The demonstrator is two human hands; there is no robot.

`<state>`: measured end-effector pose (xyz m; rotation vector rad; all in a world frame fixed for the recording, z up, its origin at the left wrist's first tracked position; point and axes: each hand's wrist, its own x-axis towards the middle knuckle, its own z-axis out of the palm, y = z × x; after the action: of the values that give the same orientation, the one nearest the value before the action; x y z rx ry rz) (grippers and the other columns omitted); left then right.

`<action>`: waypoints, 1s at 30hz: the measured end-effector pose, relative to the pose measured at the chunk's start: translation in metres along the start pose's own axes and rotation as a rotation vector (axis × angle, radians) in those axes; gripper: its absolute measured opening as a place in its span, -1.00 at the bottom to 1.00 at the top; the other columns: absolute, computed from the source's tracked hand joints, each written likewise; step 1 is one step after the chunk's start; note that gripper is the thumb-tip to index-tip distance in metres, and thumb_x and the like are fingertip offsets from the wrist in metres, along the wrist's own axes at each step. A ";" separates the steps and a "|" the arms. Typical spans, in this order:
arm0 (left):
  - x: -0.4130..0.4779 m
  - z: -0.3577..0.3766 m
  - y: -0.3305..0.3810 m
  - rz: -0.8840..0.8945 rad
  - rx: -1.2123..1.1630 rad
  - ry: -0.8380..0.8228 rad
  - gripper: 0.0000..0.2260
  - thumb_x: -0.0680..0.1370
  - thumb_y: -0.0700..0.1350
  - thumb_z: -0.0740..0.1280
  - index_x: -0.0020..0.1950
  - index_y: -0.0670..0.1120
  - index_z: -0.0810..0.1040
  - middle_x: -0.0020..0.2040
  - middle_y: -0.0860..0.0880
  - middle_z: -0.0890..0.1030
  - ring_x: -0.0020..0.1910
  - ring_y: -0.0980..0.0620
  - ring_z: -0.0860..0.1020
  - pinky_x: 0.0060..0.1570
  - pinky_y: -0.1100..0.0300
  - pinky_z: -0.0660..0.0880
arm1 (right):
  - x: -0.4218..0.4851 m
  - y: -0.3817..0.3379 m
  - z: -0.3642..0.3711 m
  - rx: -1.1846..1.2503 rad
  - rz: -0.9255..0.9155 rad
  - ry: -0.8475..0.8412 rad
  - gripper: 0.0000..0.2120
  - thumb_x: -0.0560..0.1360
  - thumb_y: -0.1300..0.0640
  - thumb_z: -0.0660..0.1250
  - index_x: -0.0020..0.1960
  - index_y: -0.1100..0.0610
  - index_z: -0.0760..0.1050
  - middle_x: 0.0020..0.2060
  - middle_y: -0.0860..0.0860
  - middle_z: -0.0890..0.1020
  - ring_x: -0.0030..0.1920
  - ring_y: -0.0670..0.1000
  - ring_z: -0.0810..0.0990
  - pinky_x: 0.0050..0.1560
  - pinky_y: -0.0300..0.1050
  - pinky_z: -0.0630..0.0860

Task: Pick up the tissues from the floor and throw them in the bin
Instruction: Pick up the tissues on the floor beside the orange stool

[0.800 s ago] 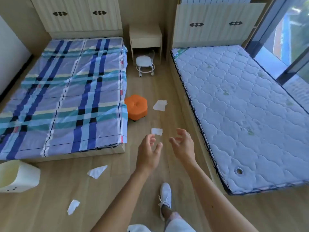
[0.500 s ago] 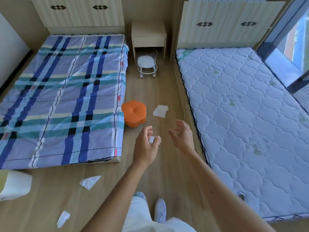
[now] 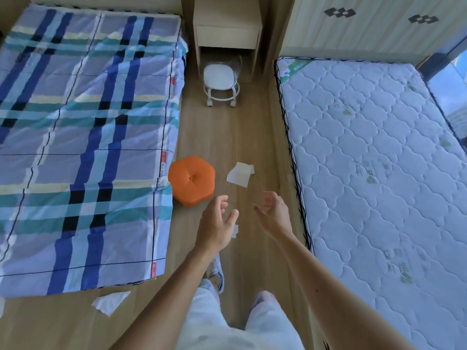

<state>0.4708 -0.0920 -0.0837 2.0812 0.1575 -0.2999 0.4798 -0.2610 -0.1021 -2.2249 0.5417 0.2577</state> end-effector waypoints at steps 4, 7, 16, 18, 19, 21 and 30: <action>0.063 0.009 0.008 -0.051 0.020 -0.040 -0.64 0.56 -0.05 0.31 0.33 -0.10 0.44 0.23 -0.09 0.55 0.18 -0.05 0.53 0.20 0.00 0.48 | 0.068 -0.008 0.000 -0.074 0.024 -0.052 -0.67 0.48 0.08 0.39 0.22 0.07 0.46 0.03 -0.08 0.47 0.14 0.04 0.57 0.16 0.04 0.53; 0.104 0.022 0.004 -0.093 0.043 -0.056 -0.64 0.57 -0.04 0.31 0.33 -0.10 0.43 0.24 -0.09 0.54 0.21 -0.04 0.51 0.23 -0.03 0.47 | 0.124 -0.002 0.008 -0.147 0.039 -0.072 -0.73 0.46 0.09 0.37 0.13 0.07 0.45 0.00 -0.06 0.49 -0.03 -0.01 0.54 -0.13 -0.10 0.47; 0.266 0.135 -0.120 -0.127 0.062 -0.025 -0.64 0.56 -0.04 0.31 0.35 -0.04 0.41 0.24 -0.01 0.54 0.19 0.05 0.50 0.16 0.17 0.44 | 0.342 0.095 0.141 -0.308 0.019 -0.176 -0.54 0.43 0.10 0.35 0.29 0.05 0.32 0.19 0.04 0.43 0.03 0.16 0.59 -0.19 -0.04 0.42; 0.305 0.173 -0.161 -0.134 0.067 -0.044 -0.64 0.56 -0.04 0.31 0.35 -0.05 0.42 0.25 -0.02 0.53 0.19 0.06 0.49 0.15 0.23 0.41 | 0.389 0.132 0.182 -0.344 0.030 -0.201 -0.45 0.40 0.11 0.36 0.34 0.00 0.26 0.20 0.05 0.38 0.02 0.19 0.60 -0.20 -0.02 0.46; 0.327 0.194 -0.185 -0.131 0.075 -0.055 -0.64 0.57 -0.05 0.31 0.35 -0.06 0.42 0.25 -0.03 0.53 0.20 0.06 0.49 0.15 0.24 0.40 | 0.416 0.155 0.205 -0.363 0.023 -0.203 -0.41 0.39 0.12 0.36 0.37 -0.02 0.24 0.20 0.05 0.36 0.02 0.19 0.59 -0.19 -0.01 0.49; 0.363 0.223 -0.220 -0.111 0.094 -0.077 -0.63 0.57 -0.06 0.31 0.36 -0.08 0.41 0.26 -0.05 0.53 0.21 0.03 0.49 0.20 0.20 0.42 | 0.458 0.189 0.235 -0.392 0.002 -0.199 -0.34 0.38 0.09 0.38 0.42 -0.04 0.21 0.19 0.06 0.34 0.04 0.19 0.57 -0.16 0.03 0.53; 0.518 0.316 -0.372 0.014 0.218 -0.103 -0.63 0.56 -0.01 0.31 0.35 -0.05 0.41 0.24 -0.01 0.54 0.19 0.02 0.52 0.19 0.03 0.49 | 0.644 0.336 0.367 -0.487 -0.065 -0.135 -0.30 0.47 0.10 0.41 0.51 0.00 0.15 0.47 0.17 0.23 0.23 0.25 0.52 -0.09 0.04 0.53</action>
<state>0.8345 -0.1829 -0.6884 2.2750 0.0496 -0.4314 0.8936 -0.3667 -0.7950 -2.6621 0.3578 0.5499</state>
